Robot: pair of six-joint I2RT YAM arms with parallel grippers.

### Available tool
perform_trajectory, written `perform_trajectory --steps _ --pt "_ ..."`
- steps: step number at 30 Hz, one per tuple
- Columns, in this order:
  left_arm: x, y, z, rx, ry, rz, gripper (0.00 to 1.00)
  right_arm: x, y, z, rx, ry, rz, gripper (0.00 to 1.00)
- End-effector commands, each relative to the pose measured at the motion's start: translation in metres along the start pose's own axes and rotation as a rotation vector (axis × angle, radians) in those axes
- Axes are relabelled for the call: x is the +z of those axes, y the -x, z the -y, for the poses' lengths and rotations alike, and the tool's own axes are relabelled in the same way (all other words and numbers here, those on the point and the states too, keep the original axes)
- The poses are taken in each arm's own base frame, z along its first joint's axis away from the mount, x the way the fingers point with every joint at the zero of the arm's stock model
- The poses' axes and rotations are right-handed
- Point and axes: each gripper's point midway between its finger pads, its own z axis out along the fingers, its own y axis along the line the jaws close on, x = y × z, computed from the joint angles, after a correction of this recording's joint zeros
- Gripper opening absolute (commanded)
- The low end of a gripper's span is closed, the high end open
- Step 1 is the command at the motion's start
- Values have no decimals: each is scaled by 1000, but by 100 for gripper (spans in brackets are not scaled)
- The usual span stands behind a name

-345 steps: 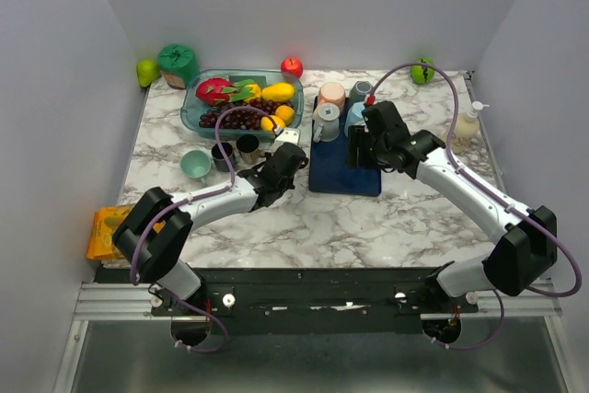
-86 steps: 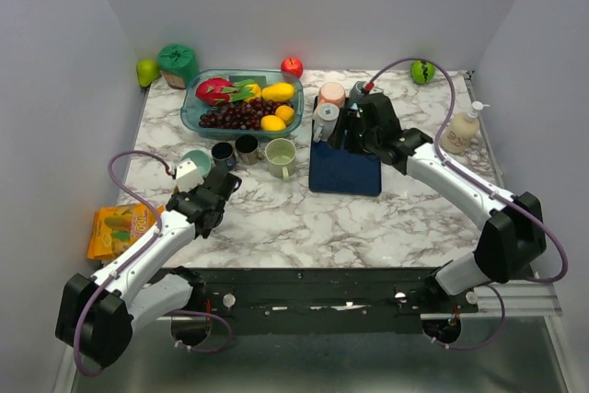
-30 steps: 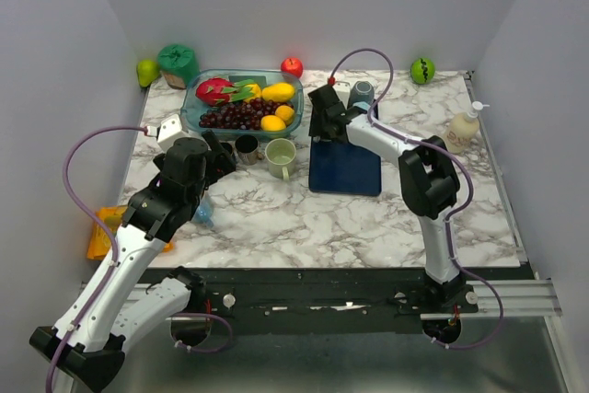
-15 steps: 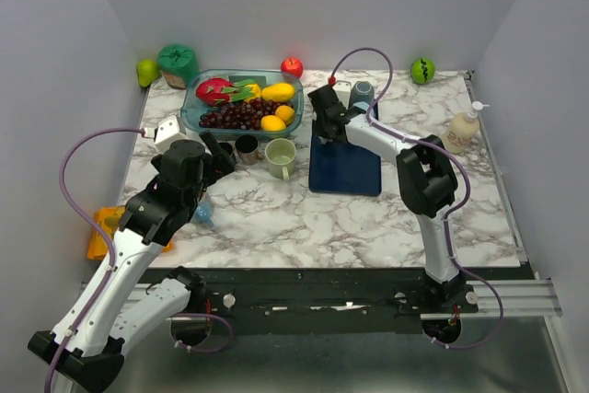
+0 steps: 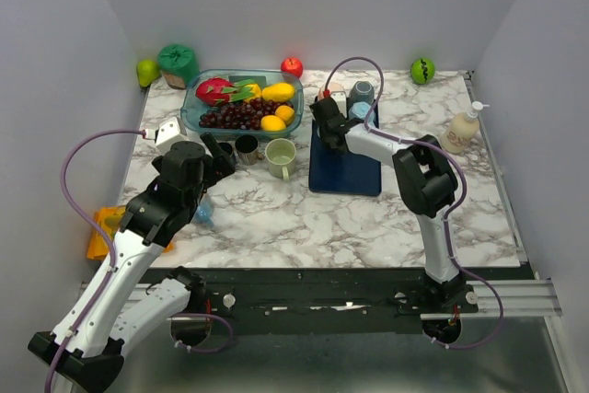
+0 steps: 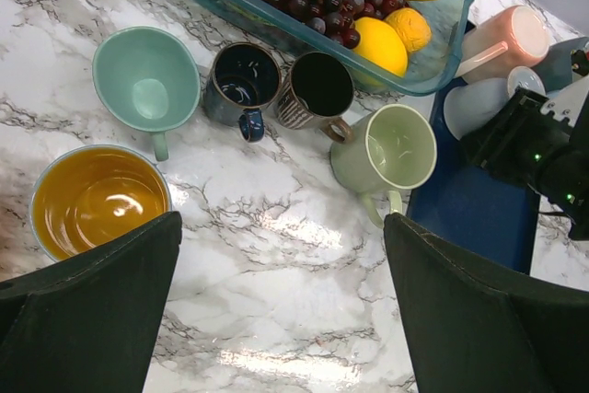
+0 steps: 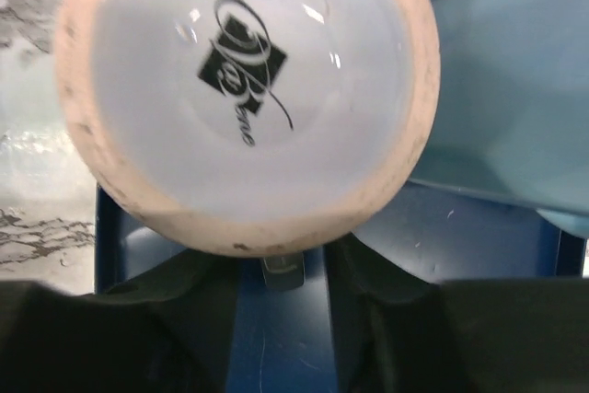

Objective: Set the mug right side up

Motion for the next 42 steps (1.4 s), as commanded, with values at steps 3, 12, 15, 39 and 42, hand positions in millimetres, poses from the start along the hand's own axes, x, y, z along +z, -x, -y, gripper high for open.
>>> perform_trajectory --steps 3,12,15,39,42 --pt "-1 2 1 -15 -13 11 99 -13 43 -2 -69 36 141 62" --pt "0 1 1 -19 -9 11 99 -14 43 -12 -107 94 142 53" --pt "1 1 1 -19 -9 9 99 -14 44 -13 -114 98 143 44" --pt "1 -1 1 -26 -14 5 99 -16 47 -13 -103 92 124 30" --pt "0 -1 1 -26 -15 4 99 -17 49 -12 -92 86 128 16"
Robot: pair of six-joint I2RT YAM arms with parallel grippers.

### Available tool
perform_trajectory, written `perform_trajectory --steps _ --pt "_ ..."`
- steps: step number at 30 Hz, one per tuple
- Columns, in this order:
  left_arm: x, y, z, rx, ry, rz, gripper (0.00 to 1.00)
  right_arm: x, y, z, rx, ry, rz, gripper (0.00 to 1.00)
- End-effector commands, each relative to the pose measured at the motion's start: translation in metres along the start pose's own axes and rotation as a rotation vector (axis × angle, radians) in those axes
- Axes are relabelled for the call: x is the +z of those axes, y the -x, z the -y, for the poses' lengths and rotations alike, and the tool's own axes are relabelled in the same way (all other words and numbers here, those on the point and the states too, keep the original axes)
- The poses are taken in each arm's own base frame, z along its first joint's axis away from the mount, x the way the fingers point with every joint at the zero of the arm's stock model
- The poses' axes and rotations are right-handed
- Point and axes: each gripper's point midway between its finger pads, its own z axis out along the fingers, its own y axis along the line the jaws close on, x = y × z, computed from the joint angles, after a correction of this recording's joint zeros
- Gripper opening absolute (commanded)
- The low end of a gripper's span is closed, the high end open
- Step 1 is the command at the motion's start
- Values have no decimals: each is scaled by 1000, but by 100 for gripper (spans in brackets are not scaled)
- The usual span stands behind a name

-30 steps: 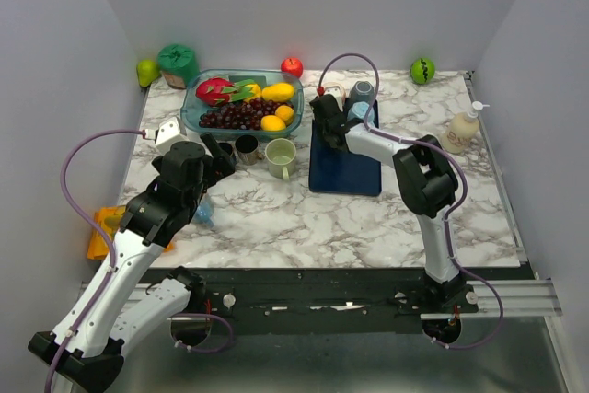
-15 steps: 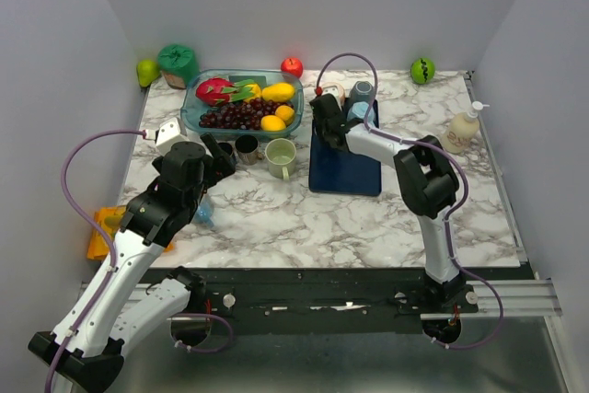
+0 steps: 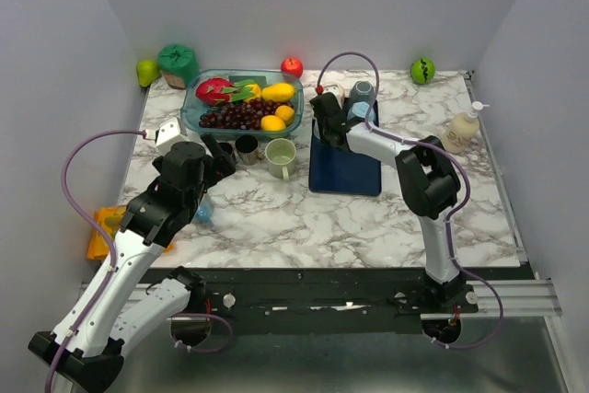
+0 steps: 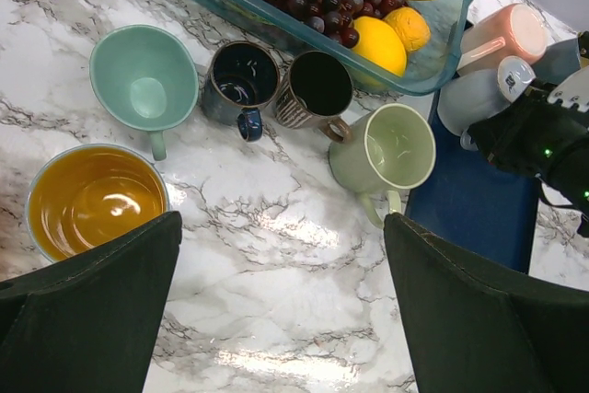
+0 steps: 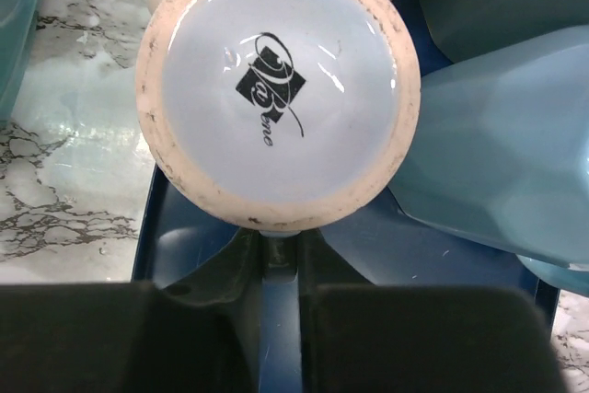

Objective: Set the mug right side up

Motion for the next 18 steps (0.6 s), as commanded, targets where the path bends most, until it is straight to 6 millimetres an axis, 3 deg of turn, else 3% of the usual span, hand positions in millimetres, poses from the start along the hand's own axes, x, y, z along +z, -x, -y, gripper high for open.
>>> perform_trajectory --steps 1,4,9,18 --pt "0 0 1 -17 -12 4 99 -8 26 1 34 3 54 10" --pt "0 0 1 -17 -15 4 99 -12 33 1 39 8 64 1" --pt "0 -2 3 -18 -28 -2 99 -31 43 -4 80 65 83 1" --pt "-1 -12 30 1 -185 -45 99 -106 53 -6 238 241 112 1"
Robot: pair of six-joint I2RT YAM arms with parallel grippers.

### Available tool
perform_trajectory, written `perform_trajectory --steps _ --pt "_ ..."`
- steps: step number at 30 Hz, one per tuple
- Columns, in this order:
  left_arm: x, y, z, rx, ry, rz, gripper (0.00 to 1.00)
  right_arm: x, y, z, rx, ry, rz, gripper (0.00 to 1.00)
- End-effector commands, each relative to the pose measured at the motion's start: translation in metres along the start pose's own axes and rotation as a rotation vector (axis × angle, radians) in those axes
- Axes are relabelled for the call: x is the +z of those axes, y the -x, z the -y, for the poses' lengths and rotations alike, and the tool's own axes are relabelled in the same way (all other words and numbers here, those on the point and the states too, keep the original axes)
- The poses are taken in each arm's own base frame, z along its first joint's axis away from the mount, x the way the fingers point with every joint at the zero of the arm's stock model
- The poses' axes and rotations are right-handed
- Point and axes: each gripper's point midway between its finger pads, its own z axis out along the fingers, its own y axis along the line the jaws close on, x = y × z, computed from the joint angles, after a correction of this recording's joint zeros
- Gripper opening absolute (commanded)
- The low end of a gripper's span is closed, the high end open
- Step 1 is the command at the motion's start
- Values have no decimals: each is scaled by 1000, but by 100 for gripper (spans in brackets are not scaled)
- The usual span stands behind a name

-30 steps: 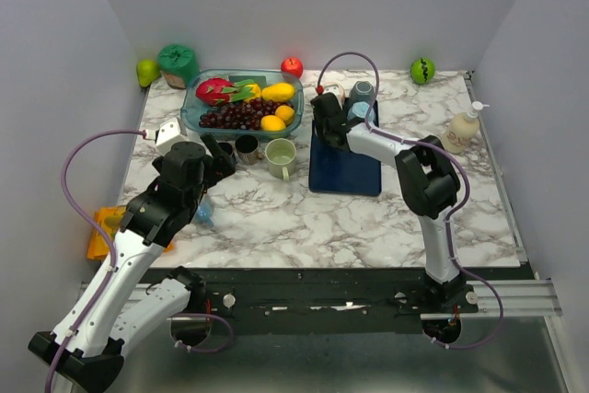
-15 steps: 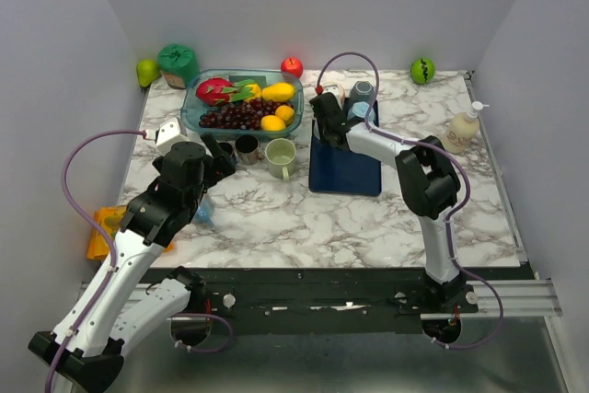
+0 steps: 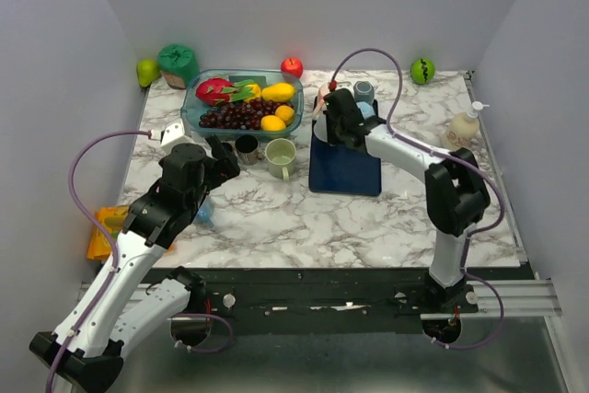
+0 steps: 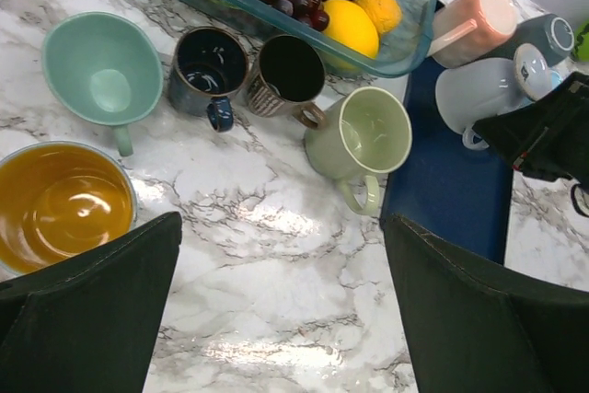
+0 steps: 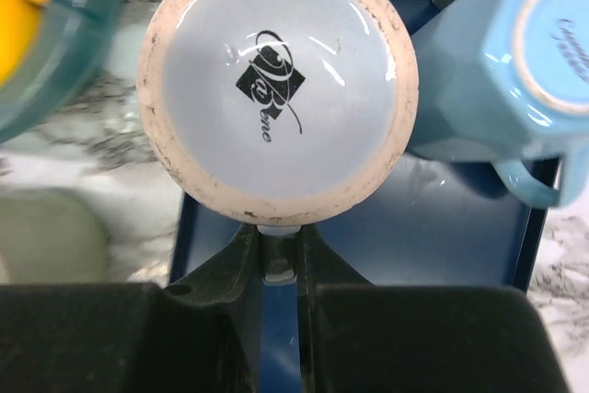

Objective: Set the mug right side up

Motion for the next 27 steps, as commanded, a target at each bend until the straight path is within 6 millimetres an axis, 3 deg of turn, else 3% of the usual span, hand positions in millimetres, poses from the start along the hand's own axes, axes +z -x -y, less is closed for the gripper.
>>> perform_trajectory --steps 1,2,5,8,9,11,16,21,27 --pt "-2 -4 24 5 -147 -19 99 -57 44 -17 142 155 118 1" --pt "-1 -5 30 9 -178 -22 99 -74 54 -18 161 184 146 1" --pt "-6 -7 52 33 -305 -35 99 -99 55 -26 212 276 147 1" --pt "-15 -6 77 52 -446 -45 99 -140 68 -40 254 415 184 1" --pt "-17 -7 85 57 -488 -55 99 -166 80 -49 269 508 220 1" --pt "-27 -8 103 66 -593 -77 97 -187 86 -55 283 588 249 1" --pt "-44 9 149 28 -813 -66 87 -271 120 -72 294 854 404 1" --pt "-59 30 186 -50 -949 -86 76 -339 144 -82 323 1071 513 1" --pt "-84 52 217 -102 -1146 -48 75 -379 154 -93 378 1227 537 1"
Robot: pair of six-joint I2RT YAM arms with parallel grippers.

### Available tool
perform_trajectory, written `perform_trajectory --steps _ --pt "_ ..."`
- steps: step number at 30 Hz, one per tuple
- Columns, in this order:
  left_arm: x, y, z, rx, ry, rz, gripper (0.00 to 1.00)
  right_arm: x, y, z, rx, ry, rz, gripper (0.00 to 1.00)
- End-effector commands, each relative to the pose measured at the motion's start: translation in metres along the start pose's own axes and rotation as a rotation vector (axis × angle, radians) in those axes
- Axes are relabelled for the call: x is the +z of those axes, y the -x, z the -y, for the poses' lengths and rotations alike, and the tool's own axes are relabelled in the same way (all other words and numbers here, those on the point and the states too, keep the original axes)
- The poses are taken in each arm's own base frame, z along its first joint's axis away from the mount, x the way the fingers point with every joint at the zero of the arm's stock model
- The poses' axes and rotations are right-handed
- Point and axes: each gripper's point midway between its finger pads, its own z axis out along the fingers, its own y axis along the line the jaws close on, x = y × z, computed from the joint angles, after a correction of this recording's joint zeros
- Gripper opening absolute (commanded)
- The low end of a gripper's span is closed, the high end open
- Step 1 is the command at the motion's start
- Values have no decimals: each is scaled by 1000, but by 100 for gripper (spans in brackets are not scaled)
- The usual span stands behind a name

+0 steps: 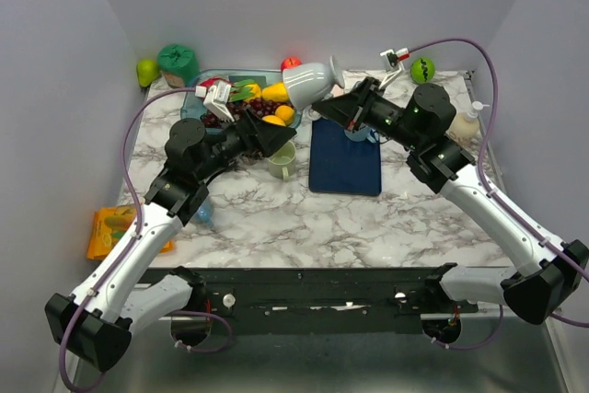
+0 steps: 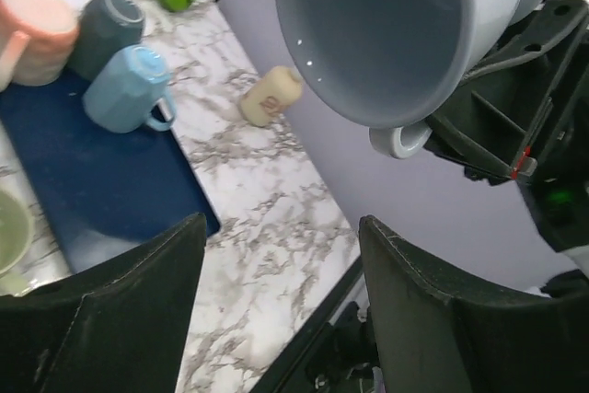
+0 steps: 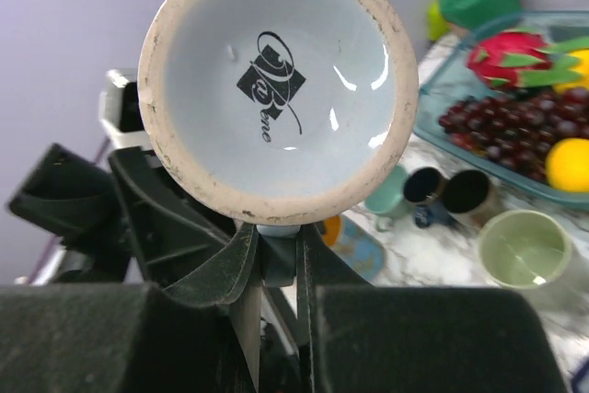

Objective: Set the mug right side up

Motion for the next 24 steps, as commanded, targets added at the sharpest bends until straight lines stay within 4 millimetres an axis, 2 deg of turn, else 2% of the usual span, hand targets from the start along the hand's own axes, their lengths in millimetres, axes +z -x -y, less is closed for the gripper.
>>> perform_trajectory --steps 1,5,10,15,19,24 --pt "-8 24 70 19 -305 48 75 -9 25 -65 32 243 75 1" --pt "-11 28 88 47 -378 67 75 -9 28 -76 53 287 79 1" --pt "-9 31 91 27 -384 72 75 -6 27 -86 66 329 77 1" --pt "-7 37 95 -1 -395 94 64 0 20 -86 74 347 67 1" --pt "-1 40 91 -41 -376 104 58 2 14 -88 62 368 58 1" --pt "2 43 87 -74 -354 112 45 3 6 -90 59 392 45 1"
